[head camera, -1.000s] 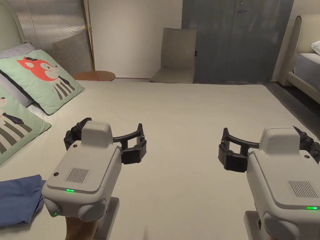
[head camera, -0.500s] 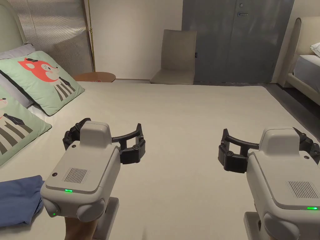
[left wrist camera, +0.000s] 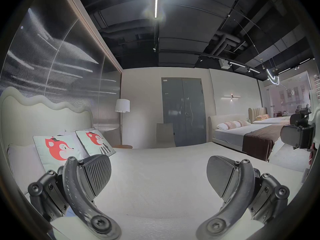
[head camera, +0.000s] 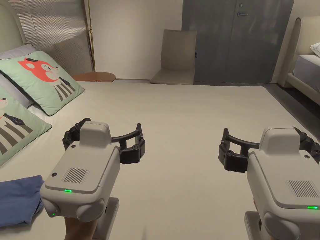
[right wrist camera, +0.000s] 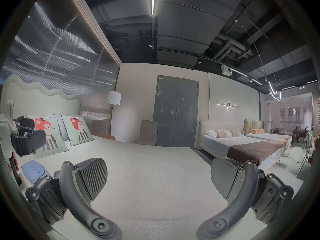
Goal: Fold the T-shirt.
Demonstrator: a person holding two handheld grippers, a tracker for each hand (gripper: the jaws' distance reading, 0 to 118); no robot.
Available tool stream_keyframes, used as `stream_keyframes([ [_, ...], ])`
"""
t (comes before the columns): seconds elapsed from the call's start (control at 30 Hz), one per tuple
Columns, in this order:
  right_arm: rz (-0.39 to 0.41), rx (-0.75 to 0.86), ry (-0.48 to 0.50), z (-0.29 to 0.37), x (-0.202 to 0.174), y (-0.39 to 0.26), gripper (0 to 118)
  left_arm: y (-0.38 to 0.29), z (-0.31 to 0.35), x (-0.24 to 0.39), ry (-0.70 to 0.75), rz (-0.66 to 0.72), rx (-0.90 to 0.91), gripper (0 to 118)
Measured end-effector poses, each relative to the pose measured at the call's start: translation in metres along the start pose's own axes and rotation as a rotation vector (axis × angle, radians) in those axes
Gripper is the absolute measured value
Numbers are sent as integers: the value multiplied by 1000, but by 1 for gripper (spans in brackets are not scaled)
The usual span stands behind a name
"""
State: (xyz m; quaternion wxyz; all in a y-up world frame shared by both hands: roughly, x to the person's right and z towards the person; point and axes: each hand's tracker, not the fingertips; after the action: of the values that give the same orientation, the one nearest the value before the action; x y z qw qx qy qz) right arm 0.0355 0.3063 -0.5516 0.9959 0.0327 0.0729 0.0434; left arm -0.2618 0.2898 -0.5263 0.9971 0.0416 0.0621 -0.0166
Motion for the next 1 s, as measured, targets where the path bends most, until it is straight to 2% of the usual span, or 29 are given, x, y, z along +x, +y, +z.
stream_keyframes([
  [0.9, 0, -25, 26, -5, 0, -5, 118, 3, 3, 0, -2, 6, -9, 110],
  [1.0, -47, -106, 40, -9, 1, -1, 118, 2, 2, -1, -4, 7, -11, 110],
])
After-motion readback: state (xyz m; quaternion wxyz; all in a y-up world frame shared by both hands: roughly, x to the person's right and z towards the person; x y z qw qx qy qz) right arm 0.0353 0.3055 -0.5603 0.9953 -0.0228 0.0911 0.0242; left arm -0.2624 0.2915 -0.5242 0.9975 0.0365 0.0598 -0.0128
